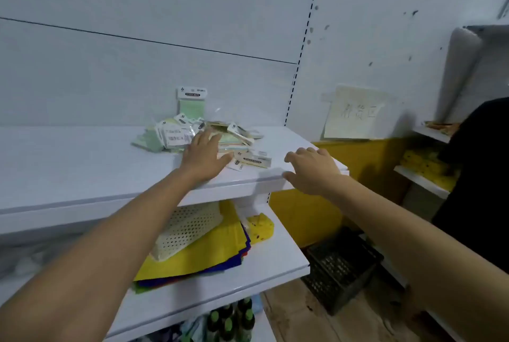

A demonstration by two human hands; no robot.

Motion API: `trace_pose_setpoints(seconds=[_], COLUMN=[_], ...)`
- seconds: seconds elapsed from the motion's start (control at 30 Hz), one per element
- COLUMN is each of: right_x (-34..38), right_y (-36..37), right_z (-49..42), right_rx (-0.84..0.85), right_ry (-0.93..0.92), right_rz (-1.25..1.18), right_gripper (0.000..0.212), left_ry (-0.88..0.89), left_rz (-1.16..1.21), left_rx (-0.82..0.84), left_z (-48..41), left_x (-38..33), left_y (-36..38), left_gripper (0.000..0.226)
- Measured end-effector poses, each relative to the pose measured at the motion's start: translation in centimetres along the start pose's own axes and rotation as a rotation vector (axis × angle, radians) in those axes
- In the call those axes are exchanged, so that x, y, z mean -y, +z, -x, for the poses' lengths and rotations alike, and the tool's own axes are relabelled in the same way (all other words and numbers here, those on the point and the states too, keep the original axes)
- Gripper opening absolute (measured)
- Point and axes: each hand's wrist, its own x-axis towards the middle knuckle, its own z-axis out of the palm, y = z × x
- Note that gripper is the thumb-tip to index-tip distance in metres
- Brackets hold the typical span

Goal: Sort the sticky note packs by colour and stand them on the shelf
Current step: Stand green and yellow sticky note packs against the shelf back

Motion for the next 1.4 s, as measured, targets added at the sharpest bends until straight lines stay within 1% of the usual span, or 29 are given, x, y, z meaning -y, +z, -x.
trace_pose_setpoints(seconds=[0.07, 0.13, 0.17, 0.27, 0.37, 0.43, 0.47, 0.53, 0.57, 0.6, 0.63, 0.67, 0.73, 0.77, 0.8, 0.83, 0.9, 0.93, 1.0, 1.07, 1.1, 1.17, 1.23, 1.3, 1.37, 1.4], right_x=[-0.4, -0.9, -1.3, -2.4, -3.3, -3.4, -3.4, -3.1, -2.9, -2.7, -2.6, -2.6, -2.5, -2.3, -2.1, -1.7, -1.3, -1.2, -1.2, -1.1, -1.0, -0.8, -0.7, -0.6, -0.5, -0.3], right_y=[0.9, 1.7, 2.1, 2.7, 3.4, 4.6, 5.4, 7.3, 8.3, 9.2, 9.9, 10.5, 11.3, 11.3, 11.3, 11.1, 10.4, 9.8, 8.7, 7.8, 7.6, 7.5, 7.9, 8.2, 7.8, 7.7], right_z=[-3.0, -6.4, -8.2, -13.6, -18.7, -21.5, -22.6, -23.5, -23.7, -24.0, -24.3, -24.8, -25.7, -25.8, -25.8, -25.5, -24.8, -24.4, -23.7, -22.9, -22.6, -22.4, -22.2, -22.0, -21.1, -20.8], right_rx=[-0.014, -0.036, -0.037, -0.030, -0.004, 0.036, 0.090, 0.242, 0.257, 0.230, 0.191, 0.140, 0.029, -0.035, -0.104, -0.206, -0.459, -0.555, -0.661, -0.700, -0.686, -0.587, -0.479, -0.397, -0.224, -0.121], right_ry=[-0.052, -0.112, -0.140, -0.225, -0.279, -0.310, -0.314, -0.311, -0.309, -0.306, -0.308, -0.315, -0.329, -0.319, -0.312, -0.323, -0.369, -0.385, -0.409, -0.421, -0.415, -0.401, -0.416, -0.484, -0.597, -0.665], right_rz=[0.010, 0.024, 0.022, 0.006, -0.147, -0.289, -0.423, -0.803, -0.961, -1.055, -1.089, -1.088, -1.035, -1.029, -1.034, -1.038, -1.098, -1.157, -1.299, -1.444, -1.508, -1.586, -1.568, -1.506, -1.483, -1.486], right_gripper=[0.044, 0.042, 0.041, 0.041, 0.049, 0.062, 0.067, 0.072, 0.077, 0.082, 0.083, 0.077, 0.052, 0.040, 0.032, 0.027, 0.026, 0.025, 0.028, 0.028, 0.026, 0.019, 0.016, 0.016, 0.034, 0.042], left_ry=[-0.101, -0.135, -0.135, -0.192, -0.252, -0.293, -0.308, -0.345, -0.353, -0.363, -0.378, -0.395, -0.414, -0.416, -0.423, -0.435, -0.453, -0.457, -0.431, -0.379, -0.342, -0.269, -0.252, -0.289, -0.321, -0.325], left_rz=[-0.013, -0.060, -0.033, 0.127, 0.179, 0.225, 0.247, 0.260, 0.220, 0.164, 0.114, 0.075, 0.005, -0.017, -0.019, -0.011, -0.015, -0.019, -0.002, -0.078, -0.162, -0.283, -0.296, -0.283, -0.273, -0.260], left_rx=[0.038, 0.039, 0.020, -0.087, -0.119, -0.167, -0.192, -0.239, -0.264, -0.276, -0.262, -0.235, -0.186, -0.174, -0.180, -0.198, -0.229, -0.241, -0.250, -0.211, -0.200, -0.281, -0.400, -0.442, -0.383, -0.341], left_z=[-0.5, -0.9, -1.1, -1.4, -1.2, -1.2, -1.3, -1.5, -1.5, -1.5, -1.6, -1.7, -1.8, -1.9, -2.0, -2.1, -2.2, -2.2, -2.2, -2.0, -1.9, -1.5, -1.3, -1.2, -1.1, -1.1], left_x=[0.1, 0.1, 0.1, 0.4, 0.2, 0.2, 0.4, 0.9, 1.2, 1.4, 1.4, 1.3, 1.4, 1.2, 1.0, 0.7, 0.0, -0.2, -0.1, 0.2, 0.4, 0.3, -0.5, -1.1, -1.2, -1.0], left_y=[1.1, 2.1, 2.2, 1.7, 1.4, 1.4, 1.5, 1.6, 1.7, 1.8, 1.8, 1.8, 2.0, 2.0, 2.0, 2.0, 2.1, 2.1, 1.9, 1.9, 1.9, 2.0, 1.9, 1.9, 1.9, 1.9], left_gripper=[0.077, 0.078, 0.076, 0.056, 0.042, 0.035, 0.033, 0.036, 0.044, 0.056, 0.070, 0.085, 0.106, 0.108, 0.103, 0.092, 0.070, 0.067, 0.069, 0.065, 0.065, 0.071, 0.071, 0.065, 0.057, 0.062])
